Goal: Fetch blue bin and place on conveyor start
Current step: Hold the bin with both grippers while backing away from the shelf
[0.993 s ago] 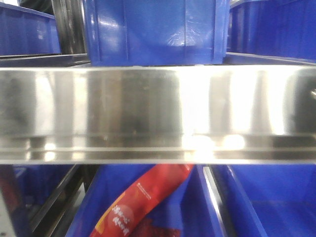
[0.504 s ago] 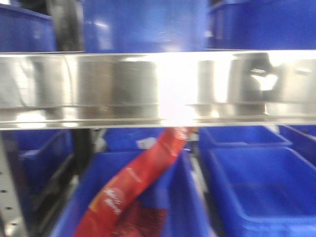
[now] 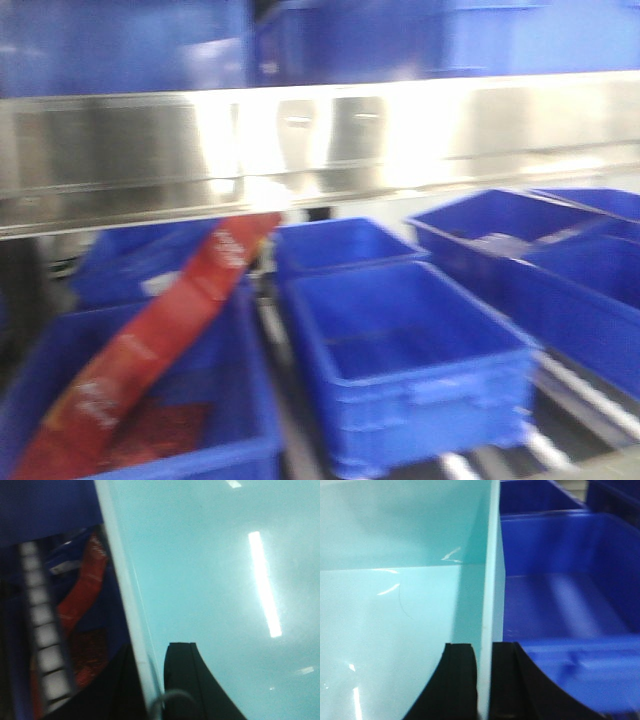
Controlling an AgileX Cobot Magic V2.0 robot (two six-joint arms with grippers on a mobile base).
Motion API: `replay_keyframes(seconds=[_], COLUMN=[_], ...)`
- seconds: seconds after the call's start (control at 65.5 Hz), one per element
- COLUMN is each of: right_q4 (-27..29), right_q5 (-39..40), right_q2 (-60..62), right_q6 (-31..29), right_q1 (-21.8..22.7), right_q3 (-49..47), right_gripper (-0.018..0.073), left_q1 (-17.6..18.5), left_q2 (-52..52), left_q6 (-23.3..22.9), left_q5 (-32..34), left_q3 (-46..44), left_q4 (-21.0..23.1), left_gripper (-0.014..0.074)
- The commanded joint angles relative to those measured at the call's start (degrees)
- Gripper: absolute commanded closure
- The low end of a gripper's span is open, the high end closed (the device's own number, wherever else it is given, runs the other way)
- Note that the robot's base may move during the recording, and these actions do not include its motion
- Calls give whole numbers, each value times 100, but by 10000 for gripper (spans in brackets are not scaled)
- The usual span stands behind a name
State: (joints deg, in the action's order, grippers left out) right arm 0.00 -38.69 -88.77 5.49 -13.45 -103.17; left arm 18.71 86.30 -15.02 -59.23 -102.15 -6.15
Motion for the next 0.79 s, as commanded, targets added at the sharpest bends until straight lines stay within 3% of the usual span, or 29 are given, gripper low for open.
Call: replay_keyframes(seconds=[0.0,0.412,0.779], right_q4=[31,31,31], right_q5=[379,379,379], right_q2=[81,81,81], right_q6=[-42,-42,-42], right_q1=[25,25,25], right_q3=[-50,-50,-50], right_gripper=[712,712,712], left_q1=[-8,-8,-8], left_q2=[-11,-11,-11], left_q6=[126,126,126], left_q5=[219,219,219], left_q3=[-34,-34,-34], left_q4=[23,23,-270], left_gripper=[708,708,708])
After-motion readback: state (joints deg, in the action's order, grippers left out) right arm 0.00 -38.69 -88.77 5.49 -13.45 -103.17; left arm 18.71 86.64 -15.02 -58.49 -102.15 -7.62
